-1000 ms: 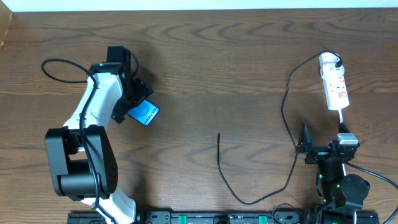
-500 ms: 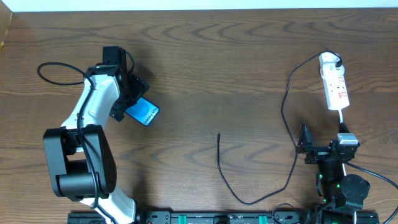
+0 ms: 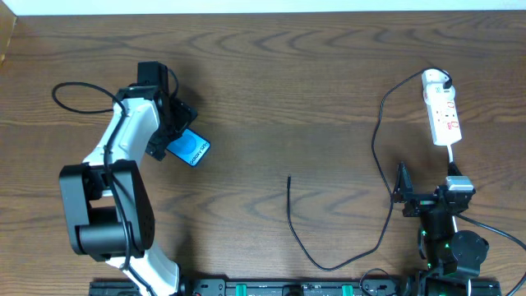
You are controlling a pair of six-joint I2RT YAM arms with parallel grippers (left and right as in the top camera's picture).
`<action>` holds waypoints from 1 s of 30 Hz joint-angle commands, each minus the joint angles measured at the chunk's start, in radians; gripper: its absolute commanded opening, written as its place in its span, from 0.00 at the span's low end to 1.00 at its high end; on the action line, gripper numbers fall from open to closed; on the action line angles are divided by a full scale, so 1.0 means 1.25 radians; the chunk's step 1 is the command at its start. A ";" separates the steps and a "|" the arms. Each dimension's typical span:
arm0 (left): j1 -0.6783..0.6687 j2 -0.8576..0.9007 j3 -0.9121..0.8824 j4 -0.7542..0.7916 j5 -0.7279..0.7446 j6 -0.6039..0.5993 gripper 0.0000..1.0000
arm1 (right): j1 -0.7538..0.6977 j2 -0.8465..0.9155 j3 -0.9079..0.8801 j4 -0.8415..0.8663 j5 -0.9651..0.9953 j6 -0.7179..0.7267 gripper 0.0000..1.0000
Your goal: Plug charger to phone and switch on socket
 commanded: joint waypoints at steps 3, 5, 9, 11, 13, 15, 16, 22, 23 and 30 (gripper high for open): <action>0.003 0.017 -0.011 0.015 -0.008 -0.007 0.98 | 0.005 -0.005 -0.001 -0.004 0.003 0.010 0.99; 0.003 0.021 -0.012 0.025 -0.008 -0.007 0.98 | 0.005 -0.005 -0.001 -0.004 0.003 0.010 0.99; 0.003 0.031 -0.015 0.030 -0.008 -0.007 0.98 | 0.005 -0.005 -0.001 -0.004 0.003 0.010 0.99; 0.003 0.033 -0.015 0.030 -0.008 -0.007 0.98 | 0.005 -0.005 -0.001 -0.004 0.003 0.010 0.99; 0.003 0.037 -0.015 0.039 -0.013 -0.007 0.98 | 0.005 -0.005 -0.001 -0.004 0.003 0.010 0.99; 0.003 0.040 -0.015 0.042 -0.013 -0.008 0.98 | 0.005 -0.005 -0.001 -0.004 0.003 0.010 0.99; 0.003 0.041 -0.016 0.042 -0.013 -0.007 0.98 | 0.005 -0.005 -0.001 -0.004 0.003 0.010 0.99; 0.003 0.042 -0.016 0.051 -0.013 -0.008 0.98 | 0.005 -0.005 -0.001 -0.004 0.003 0.010 0.99; 0.003 0.042 -0.016 0.051 -0.013 -0.008 0.98 | 0.005 -0.005 -0.001 -0.004 0.003 0.010 0.99; 0.003 0.042 -0.047 0.081 -0.013 -0.008 0.98 | 0.005 -0.005 -0.001 -0.004 0.003 0.010 0.99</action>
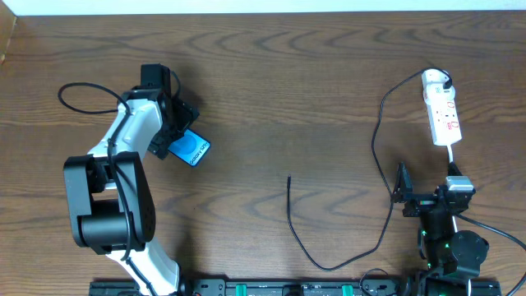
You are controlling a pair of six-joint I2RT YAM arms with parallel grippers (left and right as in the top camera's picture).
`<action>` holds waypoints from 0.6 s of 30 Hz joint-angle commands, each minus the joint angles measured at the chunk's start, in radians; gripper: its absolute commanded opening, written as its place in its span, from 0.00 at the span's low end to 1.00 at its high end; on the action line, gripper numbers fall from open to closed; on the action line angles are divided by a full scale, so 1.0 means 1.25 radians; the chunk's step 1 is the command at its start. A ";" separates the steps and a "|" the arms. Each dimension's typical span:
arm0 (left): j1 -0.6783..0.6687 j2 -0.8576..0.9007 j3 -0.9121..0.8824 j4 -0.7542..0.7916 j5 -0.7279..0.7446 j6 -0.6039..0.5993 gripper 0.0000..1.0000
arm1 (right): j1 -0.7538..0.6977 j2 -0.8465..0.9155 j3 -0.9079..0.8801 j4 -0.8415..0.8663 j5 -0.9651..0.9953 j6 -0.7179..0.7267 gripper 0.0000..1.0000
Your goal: Plug charger to phone and switch on socket
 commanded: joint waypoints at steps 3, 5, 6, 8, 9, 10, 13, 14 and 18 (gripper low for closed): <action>0.003 0.012 -0.028 0.006 -0.013 -0.007 0.98 | 0.005 -0.005 -0.001 -0.004 0.003 0.010 0.99; 0.003 0.012 -0.028 0.009 -0.013 -0.007 0.98 | 0.005 -0.005 -0.001 -0.004 0.003 0.010 0.99; 0.003 0.012 -0.028 0.013 -0.013 -0.007 0.98 | 0.005 -0.005 -0.001 -0.004 0.003 0.010 0.99; 0.003 0.016 -0.028 0.023 -0.013 -0.007 0.98 | 0.005 -0.005 -0.001 -0.004 0.003 0.010 0.99; 0.003 0.019 -0.028 0.028 -0.013 -0.007 0.99 | 0.005 -0.005 -0.001 -0.004 0.003 0.010 0.99; 0.003 0.024 -0.028 0.034 -0.013 -0.008 0.98 | 0.005 -0.005 -0.001 -0.004 0.003 0.010 0.99; 0.003 0.048 -0.028 0.042 -0.012 -0.007 0.98 | 0.005 -0.005 -0.001 -0.004 0.003 0.010 0.99; 0.003 0.050 -0.028 0.042 -0.012 -0.007 0.99 | 0.005 -0.005 -0.001 -0.004 0.003 0.010 0.99; 0.003 0.053 -0.028 0.041 -0.012 -0.008 0.98 | 0.005 -0.005 -0.001 -0.004 0.003 0.010 0.99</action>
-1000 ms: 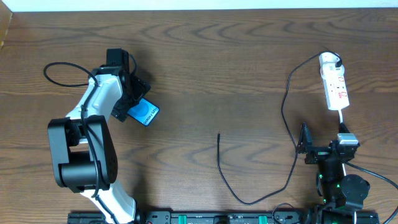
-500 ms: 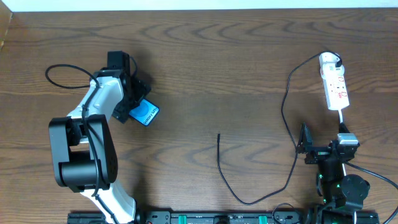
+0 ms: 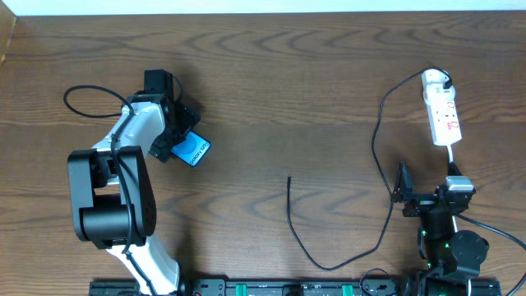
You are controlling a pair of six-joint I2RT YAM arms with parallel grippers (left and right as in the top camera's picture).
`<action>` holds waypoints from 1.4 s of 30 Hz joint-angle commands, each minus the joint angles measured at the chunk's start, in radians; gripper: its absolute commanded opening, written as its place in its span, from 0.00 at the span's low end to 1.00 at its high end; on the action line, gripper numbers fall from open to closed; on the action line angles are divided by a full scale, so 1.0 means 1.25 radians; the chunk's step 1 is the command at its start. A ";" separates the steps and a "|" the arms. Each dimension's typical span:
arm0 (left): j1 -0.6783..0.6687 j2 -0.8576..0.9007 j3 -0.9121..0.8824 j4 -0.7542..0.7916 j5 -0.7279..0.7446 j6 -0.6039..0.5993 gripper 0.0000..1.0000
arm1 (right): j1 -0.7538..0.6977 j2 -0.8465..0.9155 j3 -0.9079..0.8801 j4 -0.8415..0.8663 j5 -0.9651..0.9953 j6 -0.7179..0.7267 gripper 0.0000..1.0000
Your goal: Plug charger to phone and switch on socket
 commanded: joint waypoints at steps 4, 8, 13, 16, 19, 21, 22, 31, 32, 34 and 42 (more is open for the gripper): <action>0.003 0.026 -0.005 0.000 -0.003 -0.008 0.98 | 0.005 -0.005 -0.001 -0.004 0.003 0.010 0.99; 0.003 0.026 -0.005 -0.008 0.009 -0.030 0.98 | 0.005 -0.005 -0.001 -0.004 0.003 0.010 0.99; 0.003 0.026 -0.005 -0.014 0.050 -0.071 0.98 | 0.005 -0.005 -0.001 -0.004 0.003 0.010 0.99; 0.003 0.026 -0.005 -0.030 0.053 -0.073 0.98 | 0.005 -0.005 -0.001 -0.004 0.003 0.010 0.99; 0.003 0.026 -0.005 -0.042 0.052 -0.072 0.98 | 0.005 -0.005 -0.001 -0.004 0.003 0.010 0.99; 0.003 0.026 -0.005 -0.044 0.052 -0.066 0.98 | 0.005 -0.005 -0.001 -0.004 0.003 0.010 0.99; 0.003 0.026 -0.005 -0.047 0.052 -0.064 0.98 | 0.005 -0.005 -0.001 -0.004 0.003 0.010 0.99; 0.003 0.026 -0.005 -0.087 0.014 -0.028 0.98 | 0.005 -0.005 -0.001 -0.004 0.003 0.010 0.99; 0.003 0.026 -0.005 -0.093 0.009 -0.028 0.98 | 0.005 -0.005 -0.001 -0.004 0.003 0.010 0.99; 0.003 0.026 -0.005 -0.106 -0.004 -0.028 0.98 | 0.005 -0.005 -0.001 -0.004 0.003 0.010 0.99; 0.003 0.026 -0.005 -0.104 -0.056 0.007 0.98 | 0.005 -0.005 -0.001 -0.004 0.003 0.010 0.99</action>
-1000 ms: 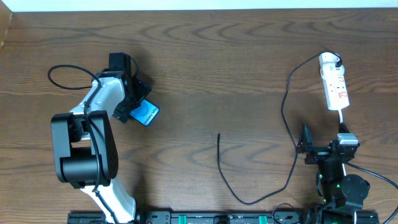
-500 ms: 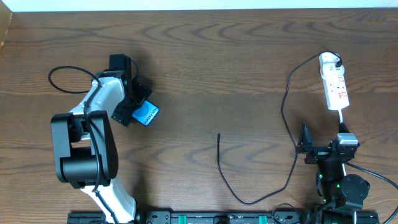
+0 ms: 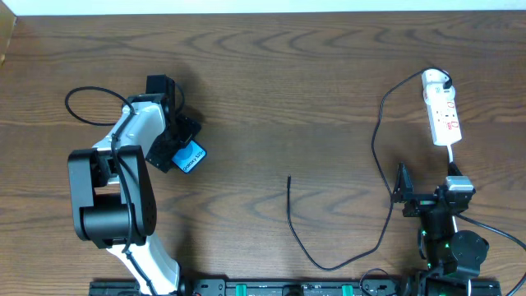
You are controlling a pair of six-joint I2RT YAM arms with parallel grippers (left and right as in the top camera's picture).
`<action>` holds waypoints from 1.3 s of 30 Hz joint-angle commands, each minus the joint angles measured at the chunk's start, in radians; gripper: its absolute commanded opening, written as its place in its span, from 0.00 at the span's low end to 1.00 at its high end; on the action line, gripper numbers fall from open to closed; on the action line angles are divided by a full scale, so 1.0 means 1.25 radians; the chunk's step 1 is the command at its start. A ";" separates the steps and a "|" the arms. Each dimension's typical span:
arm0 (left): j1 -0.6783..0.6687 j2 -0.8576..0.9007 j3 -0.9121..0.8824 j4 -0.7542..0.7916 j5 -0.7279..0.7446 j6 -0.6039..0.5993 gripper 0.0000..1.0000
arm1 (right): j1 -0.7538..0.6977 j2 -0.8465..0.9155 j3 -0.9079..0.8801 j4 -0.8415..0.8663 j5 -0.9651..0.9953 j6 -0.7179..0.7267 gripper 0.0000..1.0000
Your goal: Plug charger to phone and switch on socket
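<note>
The blue phone (image 3: 190, 158) lies left of the table's middle, its upper left part under my left gripper (image 3: 176, 145), whose fingers look closed on the phone's edges. A white socket strip (image 3: 442, 117) lies at the far right, with the charger's plug in its top end. From there the black charger cable (image 3: 374, 148) loops down and round to its free end (image 3: 289, 178) in the middle of the table. My right gripper (image 3: 401, 187) hovers low at the right front, shut and empty, beside the cable.
A thin black wire loop (image 3: 82, 94) from the left arm lies on the wood to the left of the arm. A rail with green clamps (image 3: 271, 289) runs along the front edge. The wall meets the table at the back.
The phone has shifted a little down and left and turned slightly, with my left gripper now over its upper part. The right arm, the cable and the socket strip are unchanged.
My left gripper stood over the phone's upper left edge while the phone lay still, and the arm's base link swung in closer over the two following moments. Now the phone has moved with the gripper. The right arm stayed parked throughout.
</note>
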 commanded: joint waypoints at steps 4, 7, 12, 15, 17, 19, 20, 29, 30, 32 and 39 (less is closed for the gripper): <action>0.004 0.022 -0.006 0.058 -0.060 0.143 0.99 | 0.005 -0.005 -0.001 -0.004 0.003 0.010 0.99; 0.004 0.022 -0.006 0.064 -0.059 0.164 0.98 | 0.005 -0.005 -0.001 -0.004 0.003 0.010 0.99; 0.004 0.022 -0.006 0.046 -0.044 0.164 0.98 | 0.005 -0.005 -0.001 -0.004 0.003 0.010 0.99; 0.004 0.022 -0.006 0.025 -0.044 0.151 0.98 | 0.005 -0.005 -0.001 -0.004 0.003 0.010 0.99; 0.004 0.022 -0.006 0.015 -0.044 0.144 0.98 | 0.005 -0.005 -0.001 -0.004 0.003 0.010 0.99; 0.004 0.022 -0.006 0.007 -0.045 0.142 0.98 | 0.005 -0.005 -0.001 -0.004 0.003 0.010 0.99; 0.004 0.022 -0.006 0.006 -0.047 0.142 0.98 | 0.005 -0.005 -0.001 -0.004 0.003 0.010 0.99; 0.004 0.022 -0.006 -0.017 -0.056 0.142 0.98 | 0.005 -0.005 -0.001 -0.004 0.003 0.010 0.99; 0.004 0.022 -0.006 -0.020 -0.056 0.142 0.98 | 0.005 -0.005 -0.001 -0.004 0.003 0.010 0.99; 0.004 0.022 -0.006 -0.021 -0.056 0.142 0.99 | 0.005 -0.005 -0.001 -0.004 0.003 0.010 0.99; 0.004 0.022 -0.006 -0.006 -0.056 0.109 0.98 | 0.005 -0.005 -0.001 -0.004 0.003 0.010 0.99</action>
